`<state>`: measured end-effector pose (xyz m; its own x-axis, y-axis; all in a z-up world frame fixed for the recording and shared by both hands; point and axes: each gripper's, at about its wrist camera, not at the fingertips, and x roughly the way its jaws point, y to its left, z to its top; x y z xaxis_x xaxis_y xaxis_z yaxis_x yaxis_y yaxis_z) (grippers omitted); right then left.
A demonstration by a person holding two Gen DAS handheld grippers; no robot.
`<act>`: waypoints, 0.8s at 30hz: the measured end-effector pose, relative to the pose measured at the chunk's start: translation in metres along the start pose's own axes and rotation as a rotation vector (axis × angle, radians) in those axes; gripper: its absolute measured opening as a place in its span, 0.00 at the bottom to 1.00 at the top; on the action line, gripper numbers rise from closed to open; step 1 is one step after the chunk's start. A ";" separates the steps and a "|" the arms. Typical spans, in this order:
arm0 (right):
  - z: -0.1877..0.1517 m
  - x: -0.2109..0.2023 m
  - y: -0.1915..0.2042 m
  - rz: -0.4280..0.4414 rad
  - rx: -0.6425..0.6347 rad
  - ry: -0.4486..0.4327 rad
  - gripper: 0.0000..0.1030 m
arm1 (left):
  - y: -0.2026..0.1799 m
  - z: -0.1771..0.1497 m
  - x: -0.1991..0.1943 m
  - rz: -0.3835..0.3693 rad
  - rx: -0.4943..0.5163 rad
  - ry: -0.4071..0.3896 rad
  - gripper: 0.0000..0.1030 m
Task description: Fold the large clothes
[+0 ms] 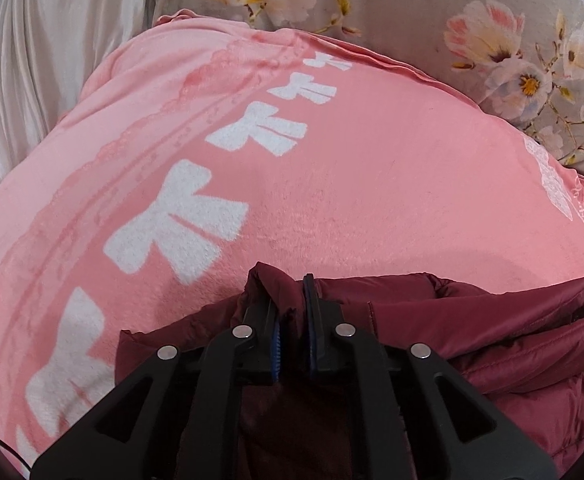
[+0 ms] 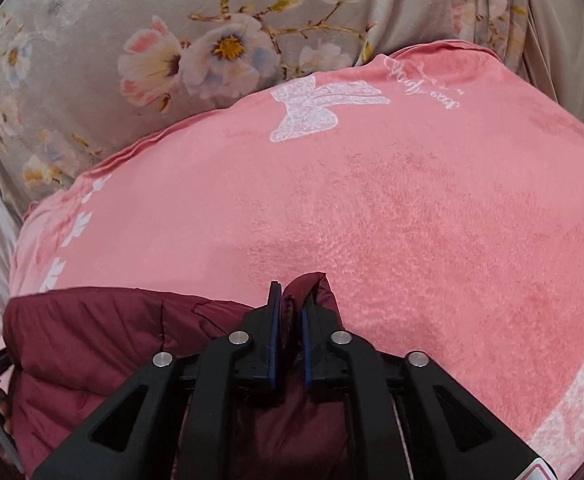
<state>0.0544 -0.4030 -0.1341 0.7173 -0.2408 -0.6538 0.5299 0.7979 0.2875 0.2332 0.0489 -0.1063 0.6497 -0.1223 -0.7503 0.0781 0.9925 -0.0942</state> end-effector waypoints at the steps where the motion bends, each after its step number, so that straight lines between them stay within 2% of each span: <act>1: 0.002 -0.007 -0.001 -0.003 0.008 -0.014 0.14 | 0.002 0.001 -0.001 -0.005 -0.010 -0.002 0.12; 3: 0.007 -0.033 -0.001 -0.021 0.011 -0.081 0.26 | 0.008 0.006 -0.013 -0.013 -0.039 -0.021 0.15; 4: 0.011 -0.047 0.001 -0.027 0.008 -0.116 0.31 | 0.012 0.009 -0.027 -0.019 -0.058 -0.055 0.24; 5: 0.013 -0.068 0.004 -0.030 -0.002 -0.172 0.31 | 0.016 0.012 -0.047 -0.010 -0.080 -0.114 0.48; 7: 0.016 -0.102 0.013 -0.016 -0.017 -0.254 0.31 | 0.021 0.017 -0.086 0.015 -0.106 -0.243 0.62; 8: 0.015 -0.116 0.020 0.002 -0.031 -0.285 0.31 | 0.022 0.020 -0.106 0.014 -0.108 -0.296 0.62; 10: 0.011 -0.134 0.044 0.032 -0.077 -0.311 0.24 | 0.012 0.026 -0.145 -0.005 -0.074 -0.359 0.61; 12: -0.001 -0.136 0.076 0.070 -0.138 -0.290 0.17 | -0.007 0.026 -0.167 -0.058 -0.025 -0.378 0.60; 14: -0.015 -0.122 0.104 0.109 -0.189 -0.238 0.11 | -0.038 0.018 -0.173 -0.108 0.048 -0.357 0.59; 16: -0.032 -0.102 0.128 0.132 -0.232 -0.187 0.06 | -0.065 0.007 -0.161 -0.131 0.100 -0.314 0.56; 19: -0.053 -0.073 0.153 0.147 -0.270 -0.115 0.04 | -0.096 -0.010 -0.125 -0.126 0.143 -0.228 0.50; 21: -0.063 -0.055 0.161 0.129 -0.288 -0.081 0.04 | -0.106 -0.020 -0.101 -0.122 0.140 -0.171 0.49; 24: -0.068 -0.032 0.160 0.109 -0.285 -0.037 0.04 | -0.110 -0.028 -0.076 -0.096 0.134 -0.133 0.49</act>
<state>0.0855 -0.2296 -0.1144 0.7816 -0.1607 -0.6027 0.3044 0.9416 0.1437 0.1541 -0.0506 -0.0570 0.7281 -0.2242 -0.6478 0.2392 0.9687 -0.0664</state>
